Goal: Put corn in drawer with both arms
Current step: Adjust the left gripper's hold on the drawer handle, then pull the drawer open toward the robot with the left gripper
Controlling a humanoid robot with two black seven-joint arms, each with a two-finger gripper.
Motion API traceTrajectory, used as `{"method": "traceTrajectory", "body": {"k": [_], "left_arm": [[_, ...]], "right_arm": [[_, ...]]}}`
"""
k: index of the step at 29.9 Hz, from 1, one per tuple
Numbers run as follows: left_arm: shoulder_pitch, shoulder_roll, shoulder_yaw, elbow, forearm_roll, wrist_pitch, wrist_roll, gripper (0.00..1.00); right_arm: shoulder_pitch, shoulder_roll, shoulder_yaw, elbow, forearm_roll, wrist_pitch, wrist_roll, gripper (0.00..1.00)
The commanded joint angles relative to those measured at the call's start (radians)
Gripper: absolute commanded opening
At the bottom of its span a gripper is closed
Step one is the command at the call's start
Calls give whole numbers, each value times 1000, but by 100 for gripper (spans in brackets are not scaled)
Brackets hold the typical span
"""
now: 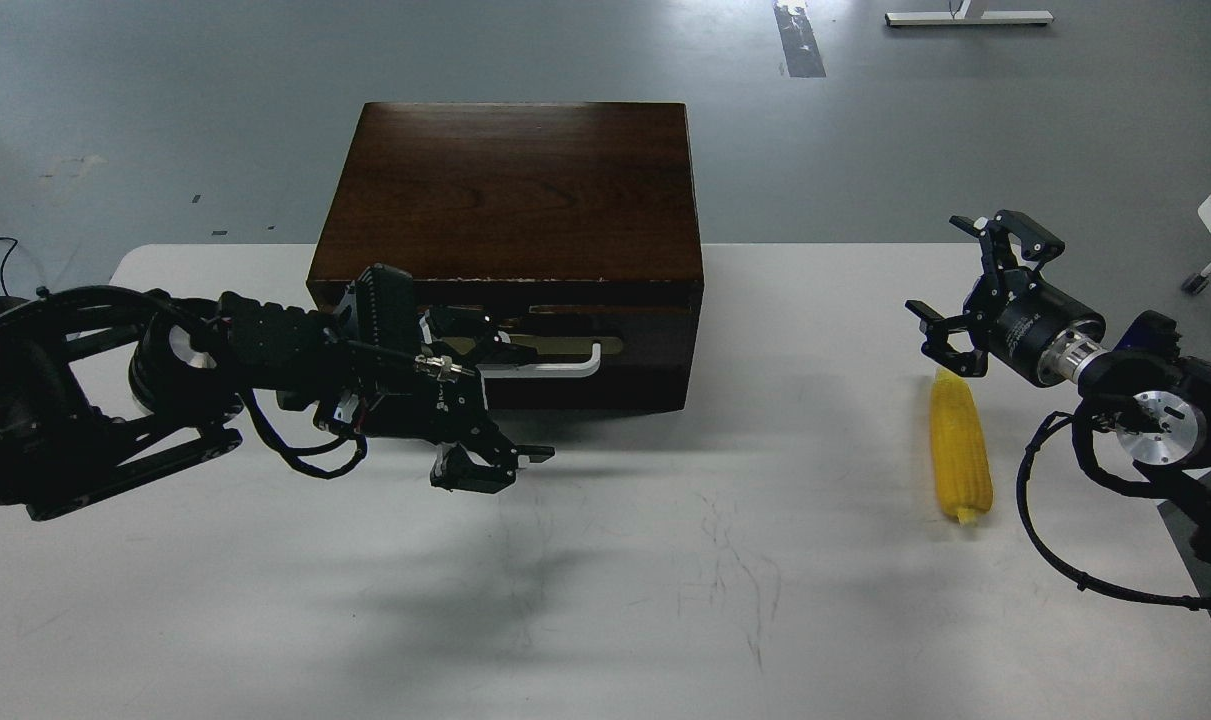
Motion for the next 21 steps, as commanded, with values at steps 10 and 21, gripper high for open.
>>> {"method": "traceTrajectory", "body": {"k": [10, 21], "left_arm": [[13, 13, 11, 1, 0, -1, 0, 99], [10, 13, 11, 4, 0, -1, 0, 99]], "right_arm": [[0, -3, 0, -1, 0, 0, 0, 100], [0, -3, 1, 0, 0, 0, 2, 100]]}}
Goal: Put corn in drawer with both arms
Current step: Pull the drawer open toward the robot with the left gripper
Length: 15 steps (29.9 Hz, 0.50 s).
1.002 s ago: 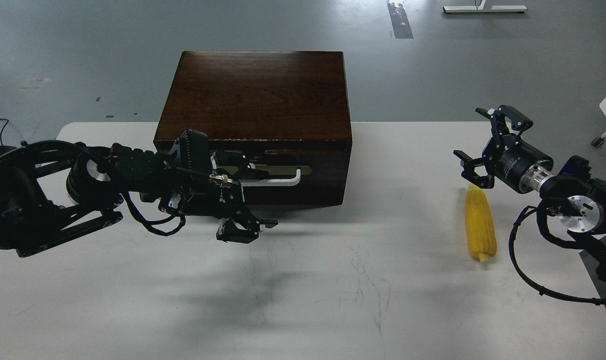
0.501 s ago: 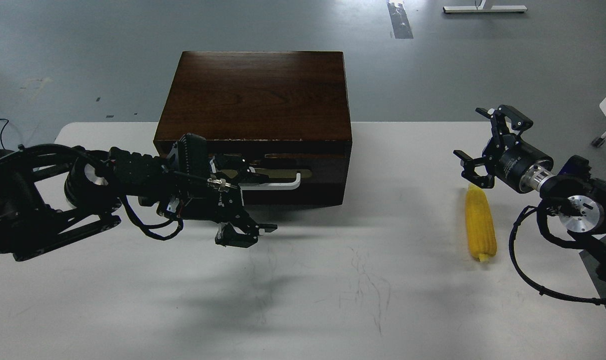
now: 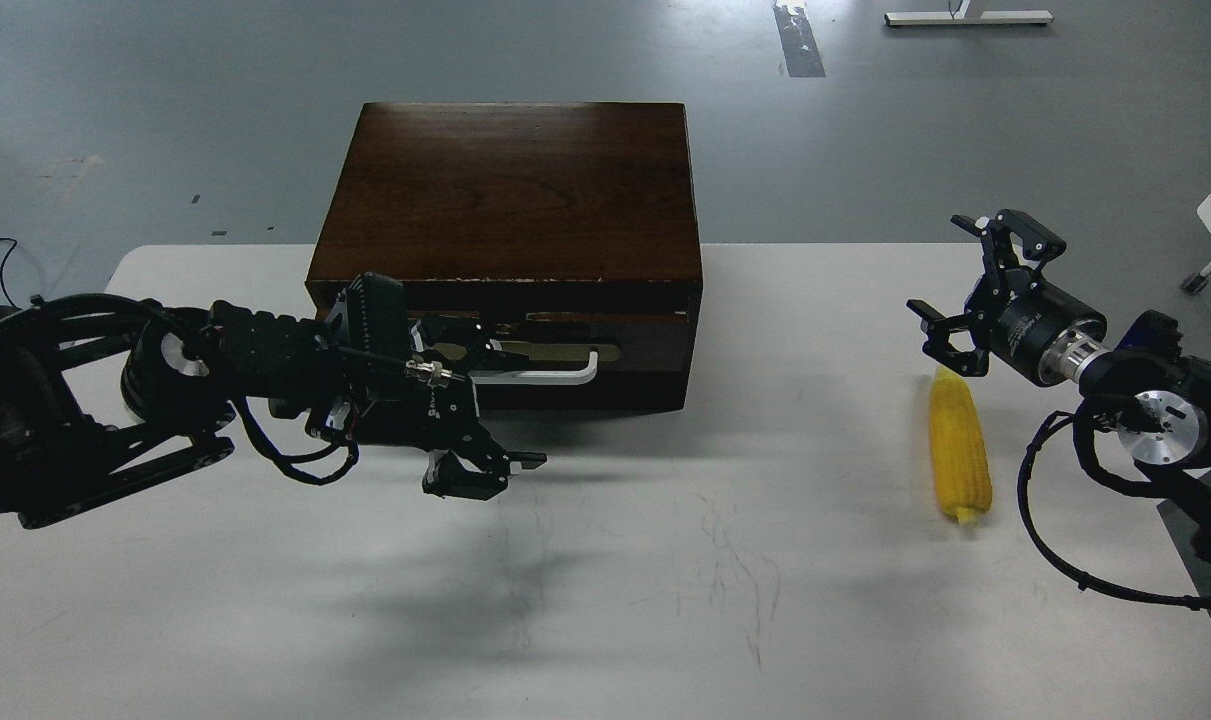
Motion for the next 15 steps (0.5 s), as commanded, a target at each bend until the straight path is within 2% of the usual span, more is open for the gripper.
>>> {"method": "traceTrajectory", "body": {"k": [1, 15], "left_arm": [[-1, 1, -1, 0, 0, 1, 0, 99], [1, 16, -1, -32, 0, 2, 0, 99]], "right_arm": [[0, -1, 0, 0, 0, 0, 0, 100], [0, -4, 0, 0, 0, 0, 0, 100]]}}
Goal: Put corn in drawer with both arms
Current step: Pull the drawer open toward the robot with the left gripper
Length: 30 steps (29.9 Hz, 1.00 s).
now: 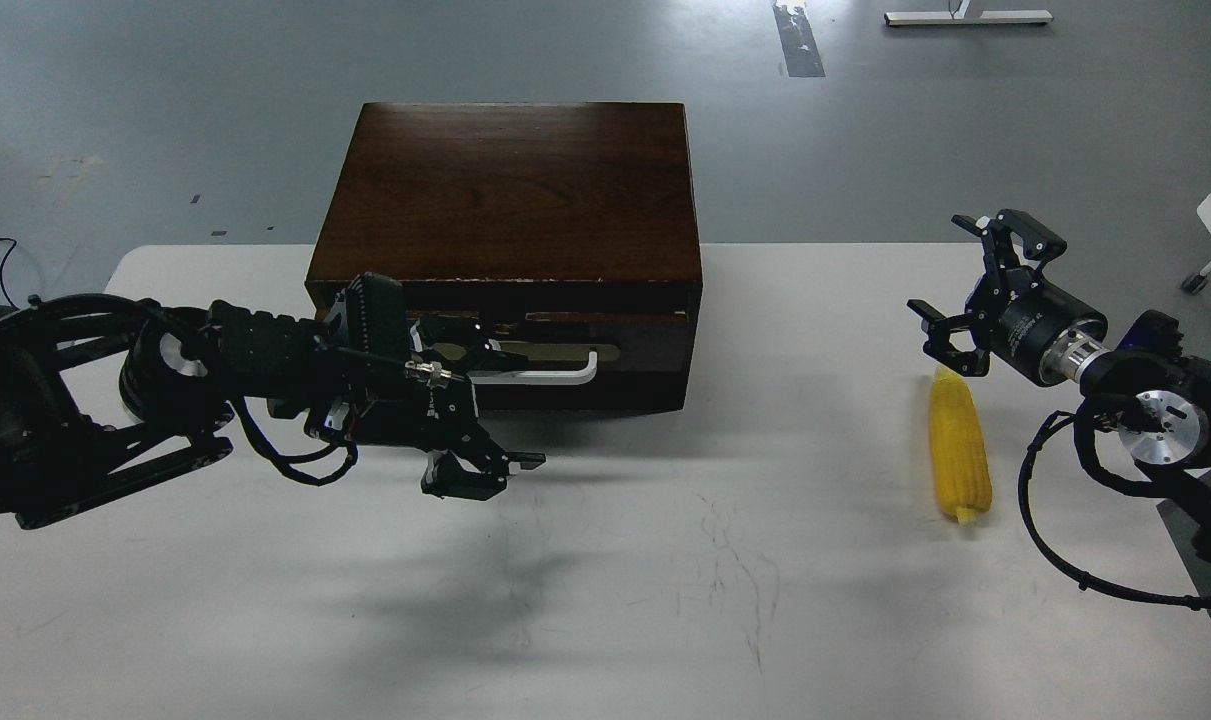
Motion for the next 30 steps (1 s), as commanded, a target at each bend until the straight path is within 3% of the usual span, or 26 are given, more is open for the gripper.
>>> {"method": "traceTrajectory", "body": {"k": [1, 30], "left_arm": [[0, 7, 1, -19, 0, 0, 0, 99], [68, 109, 0, -143, 0, 0, 0, 99]], "right_arm": [[0, -2, 0, 0, 0, 0, 0, 100], [-5, 1, -2, -2, 0, 0, 0, 100]]}}
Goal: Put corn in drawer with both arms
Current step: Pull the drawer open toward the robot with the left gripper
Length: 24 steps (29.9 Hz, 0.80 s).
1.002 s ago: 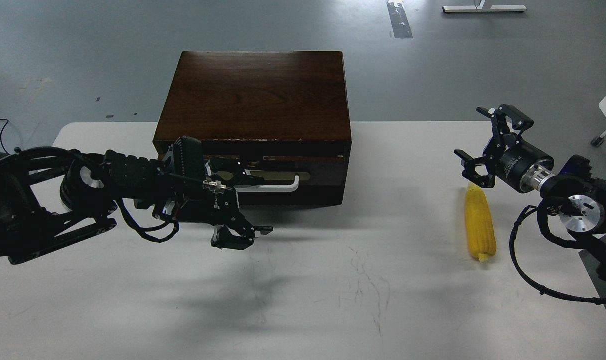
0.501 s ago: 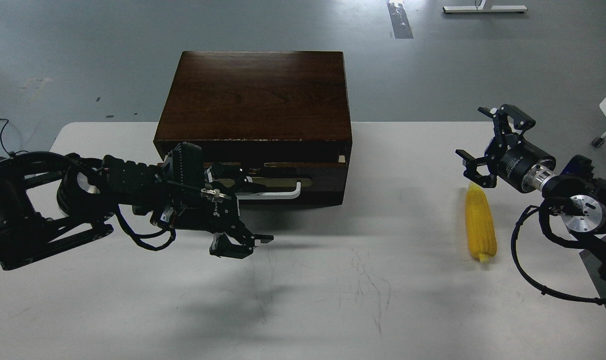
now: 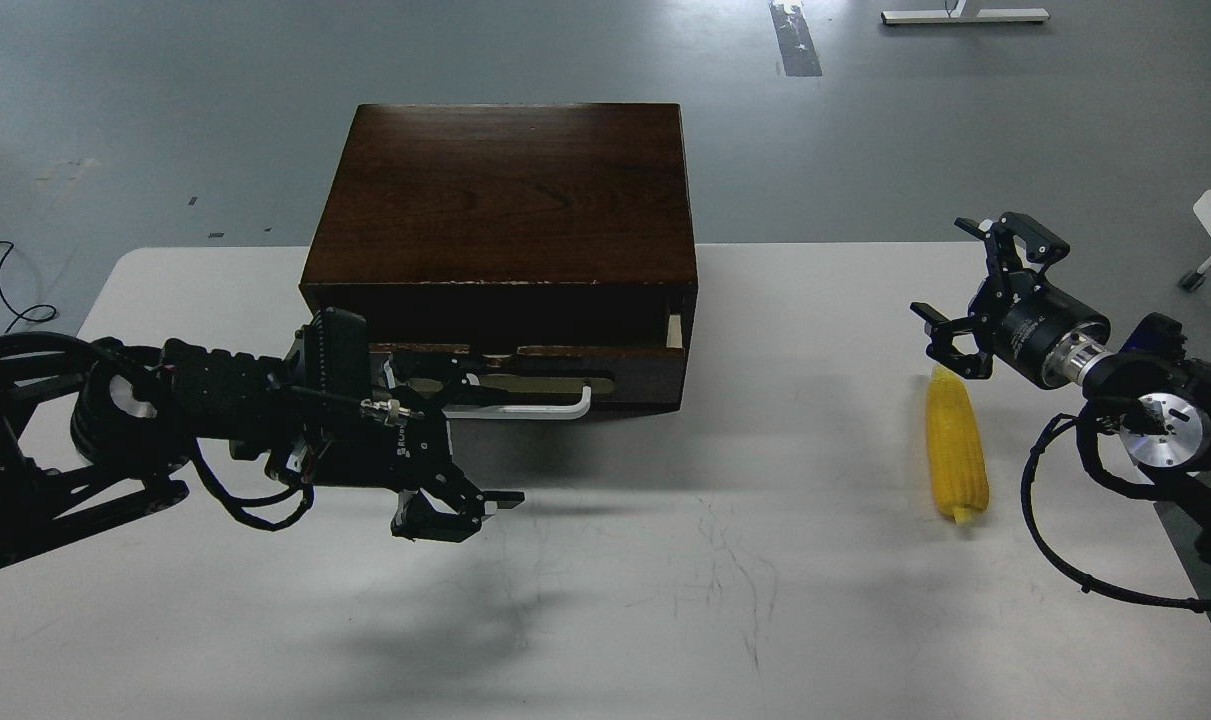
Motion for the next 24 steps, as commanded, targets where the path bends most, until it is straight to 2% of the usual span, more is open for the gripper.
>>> {"method": "traceTrajectory", "body": {"k": [1, 24], "left_arm": [[0, 0, 1, -12, 0, -2, -1, 99], [0, 20, 1, -59, 0, 0, -1, 99]], "right_arm": [[0, 1, 0, 0, 0, 0, 0, 100], [-1, -1, 2, -11, 0, 2, 0, 100]]}}
